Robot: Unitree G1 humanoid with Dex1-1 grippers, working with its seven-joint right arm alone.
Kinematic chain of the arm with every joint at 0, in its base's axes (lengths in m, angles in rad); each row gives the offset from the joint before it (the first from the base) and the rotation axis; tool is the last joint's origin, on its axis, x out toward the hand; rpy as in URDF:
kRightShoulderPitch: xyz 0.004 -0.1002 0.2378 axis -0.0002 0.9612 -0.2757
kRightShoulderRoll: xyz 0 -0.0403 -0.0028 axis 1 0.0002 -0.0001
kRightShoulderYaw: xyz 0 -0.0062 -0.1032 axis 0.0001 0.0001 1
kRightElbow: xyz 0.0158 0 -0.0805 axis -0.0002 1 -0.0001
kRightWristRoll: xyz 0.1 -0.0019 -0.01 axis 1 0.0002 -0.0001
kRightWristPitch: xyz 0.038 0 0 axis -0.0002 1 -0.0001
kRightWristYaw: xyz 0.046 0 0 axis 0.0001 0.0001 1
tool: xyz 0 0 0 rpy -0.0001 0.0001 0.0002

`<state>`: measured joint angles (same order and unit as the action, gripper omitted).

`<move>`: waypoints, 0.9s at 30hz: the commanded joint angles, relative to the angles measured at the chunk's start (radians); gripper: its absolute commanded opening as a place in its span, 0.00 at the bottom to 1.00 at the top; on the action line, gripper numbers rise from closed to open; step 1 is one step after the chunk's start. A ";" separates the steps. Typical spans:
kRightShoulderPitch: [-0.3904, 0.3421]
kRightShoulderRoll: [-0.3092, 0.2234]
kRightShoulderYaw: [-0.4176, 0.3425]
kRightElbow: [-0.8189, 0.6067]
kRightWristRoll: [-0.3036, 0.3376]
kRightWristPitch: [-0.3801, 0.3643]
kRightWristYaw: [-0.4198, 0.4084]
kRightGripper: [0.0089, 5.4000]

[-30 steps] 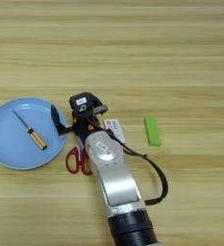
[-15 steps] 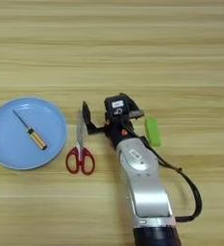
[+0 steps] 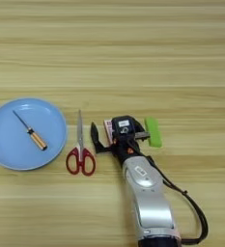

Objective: Move the objects on the table

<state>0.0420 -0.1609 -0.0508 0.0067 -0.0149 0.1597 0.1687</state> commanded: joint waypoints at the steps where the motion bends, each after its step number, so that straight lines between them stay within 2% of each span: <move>1: -0.057 -0.017 -0.019 0.008 0.006 -0.044 -0.011 1.00; 11: -0.069 -0.011 -0.033 0.049 0.029 -0.039 -0.005 1.00; 17: -0.057 -0.005 -0.034 0.033 0.061 0.008 0.012 1.00; 22: -0.051 -0.007 -0.028 0.028 0.063 0.032 0.018 0.88; 27: -0.049 -0.008 -0.027 0.026 0.065 0.044 0.022 0.81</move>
<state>0.0171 -0.1525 -0.0748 0.0616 0.0462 0.1969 0.1904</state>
